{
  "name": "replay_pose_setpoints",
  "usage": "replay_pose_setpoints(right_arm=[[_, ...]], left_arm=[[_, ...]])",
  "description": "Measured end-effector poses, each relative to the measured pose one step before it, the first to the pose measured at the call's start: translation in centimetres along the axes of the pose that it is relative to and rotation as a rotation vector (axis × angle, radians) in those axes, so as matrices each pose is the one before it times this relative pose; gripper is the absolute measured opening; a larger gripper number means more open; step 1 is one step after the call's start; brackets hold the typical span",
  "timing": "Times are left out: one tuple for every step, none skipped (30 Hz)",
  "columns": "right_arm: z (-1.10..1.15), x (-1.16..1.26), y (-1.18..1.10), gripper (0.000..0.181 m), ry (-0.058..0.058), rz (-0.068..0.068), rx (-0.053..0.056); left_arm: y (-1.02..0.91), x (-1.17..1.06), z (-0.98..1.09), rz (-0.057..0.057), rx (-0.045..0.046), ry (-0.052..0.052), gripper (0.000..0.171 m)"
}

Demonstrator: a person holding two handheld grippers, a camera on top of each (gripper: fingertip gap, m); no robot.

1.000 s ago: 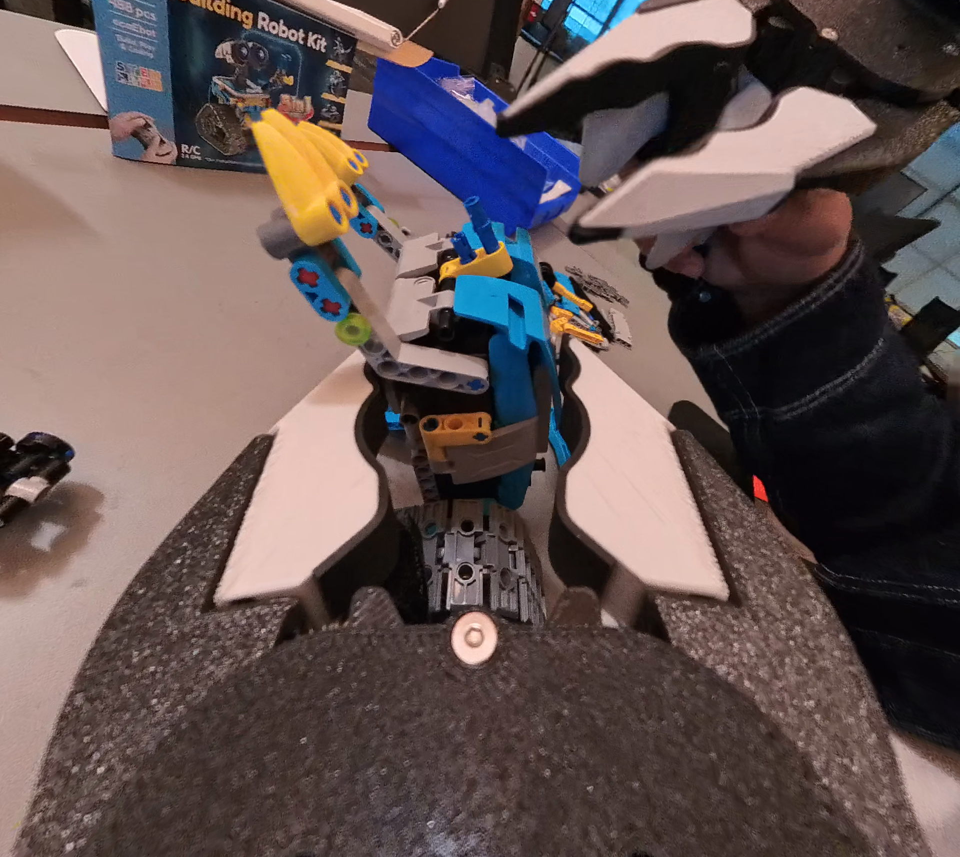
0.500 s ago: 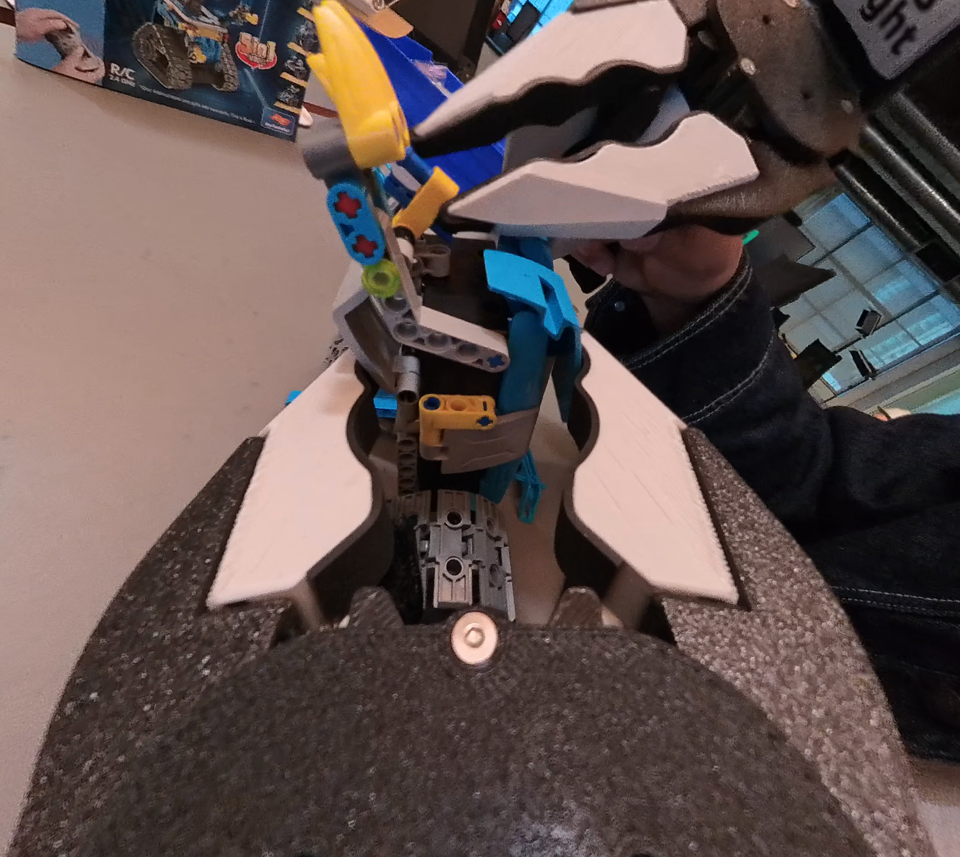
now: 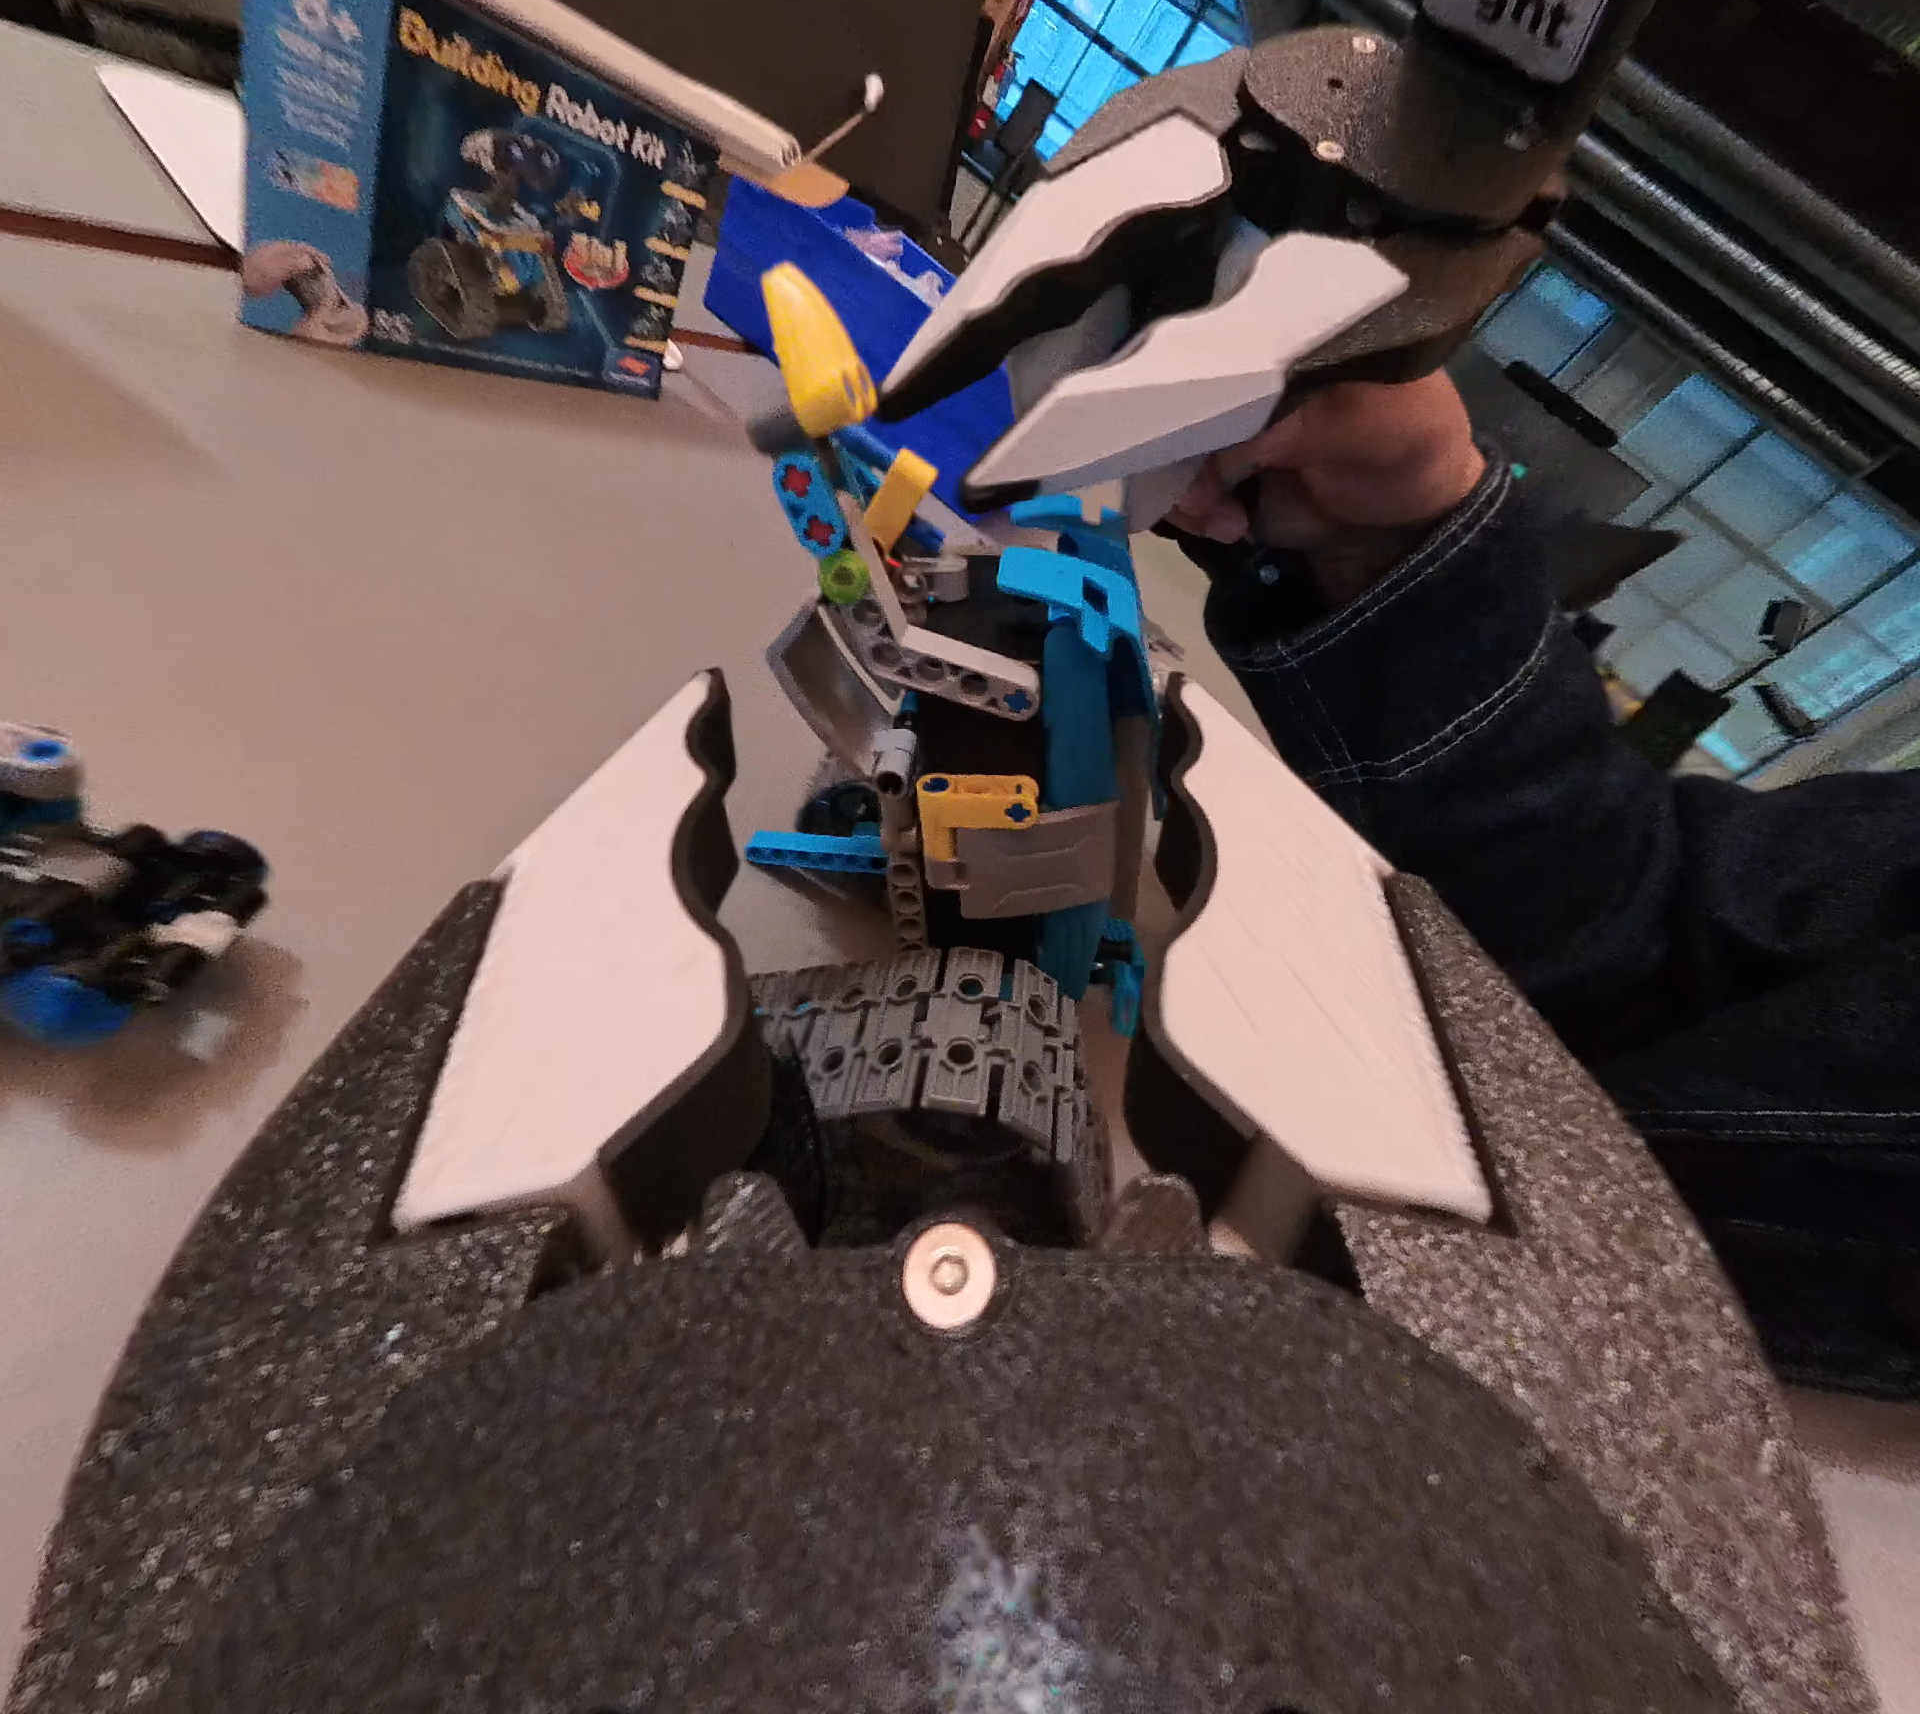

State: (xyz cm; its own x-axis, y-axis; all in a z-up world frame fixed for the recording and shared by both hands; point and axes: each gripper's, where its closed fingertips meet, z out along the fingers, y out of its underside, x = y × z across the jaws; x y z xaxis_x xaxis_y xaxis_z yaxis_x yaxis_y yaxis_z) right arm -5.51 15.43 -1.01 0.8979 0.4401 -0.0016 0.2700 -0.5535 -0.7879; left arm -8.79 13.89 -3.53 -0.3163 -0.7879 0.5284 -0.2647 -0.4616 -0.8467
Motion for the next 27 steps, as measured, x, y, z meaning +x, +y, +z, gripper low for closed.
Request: replay_pose_setpoints(right_arm=[[-1.135,0.255,-0.715,0.023,0.0101,0.0039,0.0815],[-1.340,0.660,-0.725,0.023,0.0199,0.0310,0.0906],[-1.314,1.046,-0.549,0.023,0.0241,0.0593,0.0855],[-1.062,1.146,-0.189,0.026,0.0135,0.0800,0.0695],[-0.620,0.855,0.220,0.034,-0.0165,0.0879,0.0510],[-0.116,0.358,0.690,0.045,-0.0574,0.0976,0.0290],[0.203,-0.138,0.967,0.050,-0.0974,0.1096,0.0098],[0.418,0.151,0.993,0.050,-0.0822,0.1094,0.0004],[0.432,0.513,0.722,0.049,-0.0533,0.0855,0.0031],[0.410,0.421,0.399,0.047,-0.0403,0.0596,0.0126],[0.477,0.136,0.455,0.043,-0.0396,0.0394,-0.0038],[0.574,0.063,0.613,0.040,-0.0285,0.0377,-0.0256],[0.628,-0.120,0.791,0.039,-0.0249,0.0264,-0.0450],[0.548,-0.228,0.596,0.032,-0.0180,-0.0062,-0.0385],[0.257,0.116,0.118,0.016,0.0173,-0.0209,-0.0078],[-0.013,0.187,-0.153,0.012,0.0216,-0.0143,0.0090],[-0.166,-0.201,-0.292,0.010,-0.0102,0.0081,0.0178],[-0.310,-0.110,-0.399,0.008,-0.0006,0.0041,0.0292],[-0.263,-0.188,-0.162,0.008,-0.0003,-0.0096,0.0166],[-0.146,-0.178,0.013,0.008,0.0049,-0.0203,0.0053],[-0.090,-0.219,-0.077,0.008,0.0096,-0.0350,0.0070],[-0.072,-0.612,-0.205,0.008,-0.0065,-0.0554,0.0117],[-0.060,-0.742,-0.209,0.007,-0.0075,-0.0720,0.0069],[-0.015,-0.370,-0.046,0.008,0.0162,-0.0737,-0.0083],[0.064,-0.312,-0.019,0.008,0.0115,-0.0557,-0.0127],[0.109,-0.345,-0.043,0.008,-0.0004,-0.0345,-0.0082],[0.164,-0.139,0.012,0.008,0.0014,-0.0171,-0.0058]], left_arm=[[-0.353,0.118,-0.218,0.0349,0.00751,-0.0078,0.080],[-0.429,0.234,-0.189,0.0278,0.01009,0.0007,0.079],[-0.611,0.235,-0.215,0.0128,0.02161,0.0063,0.078],[-0.760,0.202,-0.238,-0.0044,0.03146,0.0142,0.076],[-0.768,0.091,-0.198,-0.0197,0.02961,0.0220,0.074],[-0.651,-0.068,-0.134,-0.0290,0.01943,0.0227,0.073],[-0.416,-0.288,-0.009,-0.0268,0.00445,0.0135,0.072],[-0.144,-0.377,0.122,-0.0191,-0.01106,0.0061,0.071],[0.005,-0.169,0.227,-0.0148,-0.01842,0.0153,0.070],[0.048,0.100,0.253,-0.0129,-0.01750,0.0271,0.064],[0.051,0.039,0.231,-0.0084,-0.01418,0.0179,0.055],[0.037,-0.257,0.165,-0.0006,-0.00931,-0.0059,0.048],[0.025,-0.324,0.082,0.0072,-0.00382,-0.0134,0.041],[0.059,-0.140,0.040,0.0099,-0.00119,-0.0055,0.027],[0.108,-0.104,0.004,0.0102,-0.00486,-0.0064,0.017],[0.149,-0.242,-0.060,0.0164,-0.00759,-0.0207,0.015],[0.062,-0.286,-0.103,0.0269,-0.00496,-0.0298,0.009],[-0.039,-0.104,-0.117,0.0332,-0.00032,-0.0228,0.009],[-0.103,0.075,-0.076,0.0301,0.00219,-0.0135,0.010],[-0.037,0.184,-0.015,0.0271,-0.00198,-0.0054,0.009],[0.015,0.100,0.011,0.0228,-0.00437,-0.0065,0.009],[0.011,0.112,0.012,0.0149,-0.00235,-0.0004,0.010],[0.015,0.146,-0.004,0.0055,-0.00124,0.0082,0.010],[-0.051,0.179,-0.010,0.0021,0.00275,0.0125,0.010],[-0.122,0.284,0.008,0.0042,0.00763,0.0160,0.009],[-0.168,0.364,0.043,0.0080,0.00942,0.0178,0.009],[-0.201,0.346,0.040,0.0111,0.00833,0.0149,0.009]])
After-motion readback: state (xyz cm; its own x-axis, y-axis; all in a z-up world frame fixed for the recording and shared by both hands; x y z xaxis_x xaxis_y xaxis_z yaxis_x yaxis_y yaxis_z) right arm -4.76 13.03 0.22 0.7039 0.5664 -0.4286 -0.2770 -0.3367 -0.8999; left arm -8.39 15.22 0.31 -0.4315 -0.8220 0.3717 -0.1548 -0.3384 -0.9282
